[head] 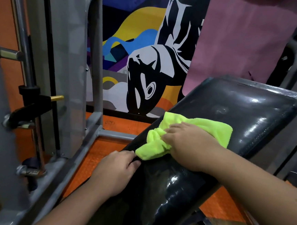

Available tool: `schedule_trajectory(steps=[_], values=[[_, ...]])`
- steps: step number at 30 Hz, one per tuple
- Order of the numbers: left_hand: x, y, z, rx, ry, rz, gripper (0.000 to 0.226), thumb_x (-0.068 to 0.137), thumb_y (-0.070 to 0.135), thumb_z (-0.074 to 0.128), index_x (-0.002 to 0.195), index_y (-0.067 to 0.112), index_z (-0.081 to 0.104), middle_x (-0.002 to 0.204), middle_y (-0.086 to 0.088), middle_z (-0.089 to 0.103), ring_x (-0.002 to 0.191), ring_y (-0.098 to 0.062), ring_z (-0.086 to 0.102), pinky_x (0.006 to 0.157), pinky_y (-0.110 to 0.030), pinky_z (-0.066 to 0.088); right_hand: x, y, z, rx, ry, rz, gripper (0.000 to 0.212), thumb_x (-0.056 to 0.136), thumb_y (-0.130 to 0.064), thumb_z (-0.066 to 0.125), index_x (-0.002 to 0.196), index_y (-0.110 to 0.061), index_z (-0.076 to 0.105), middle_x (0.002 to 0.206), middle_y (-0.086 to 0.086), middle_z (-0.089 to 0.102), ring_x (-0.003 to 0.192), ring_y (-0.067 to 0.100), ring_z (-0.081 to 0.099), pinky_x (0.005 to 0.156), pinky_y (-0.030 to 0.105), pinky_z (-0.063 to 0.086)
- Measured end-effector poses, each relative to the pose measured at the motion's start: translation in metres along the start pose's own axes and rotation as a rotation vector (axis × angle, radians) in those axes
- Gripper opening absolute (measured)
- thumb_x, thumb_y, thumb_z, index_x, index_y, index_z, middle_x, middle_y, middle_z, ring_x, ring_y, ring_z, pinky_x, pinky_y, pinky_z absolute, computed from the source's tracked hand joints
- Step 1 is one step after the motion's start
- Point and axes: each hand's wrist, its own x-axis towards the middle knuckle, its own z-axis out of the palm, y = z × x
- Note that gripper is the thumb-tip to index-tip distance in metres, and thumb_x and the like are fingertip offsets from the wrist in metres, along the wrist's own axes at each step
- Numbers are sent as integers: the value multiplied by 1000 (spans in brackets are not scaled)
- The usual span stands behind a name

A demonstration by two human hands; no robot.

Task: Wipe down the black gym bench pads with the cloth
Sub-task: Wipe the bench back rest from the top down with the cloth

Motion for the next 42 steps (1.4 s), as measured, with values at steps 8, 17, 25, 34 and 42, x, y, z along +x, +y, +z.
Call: schedule_trajectory(steps=[8,17,25,34,42], values=[[0,-2,3,-26,-5,8,29,96,47,40,116,39,59,117,20,62,111,-13,55,91,-34,46,-5,-6,-3,15,6,4,40,94,-21,46,133,-24,58,140,-1,56,135,20,43,115,38,31],[-2,-5,7,-25,-12,-1,45,98,48,38,140,35,46,143,19,47,133,-8,41,107,-27,32,-17,-2,-5,52,12,9,40,93,-22,47,131,-27,58,138,-5,57,134,18,44,114,36,33],[-1,-10,10,-27,-4,5,47,99,47,37,142,33,45,147,19,43,135,-7,39,110,-27,28,-26,-4,-9,81,7,9,48,96,-23,45,144,-28,48,156,-4,41,147,15,27,122,33,15],[-1,-12,14,-19,14,19,48,99,47,37,143,31,44,148,18,42,135,-5,38,110,-25,27,-34,-4,-6,71,4,3,51,97,-27,46,148,-29,42,161,-4,32,151,16,18,122,35,5],[-4,-9,14,-21,36,21,47,99,46,37,143,30,44,148,16,43,134,-6,39,109,-27,29,-40,-12,-6,96,-11,2,50,98,-27,46,148,-30,42,161,-5,30,151,15,16,122,34,3]])
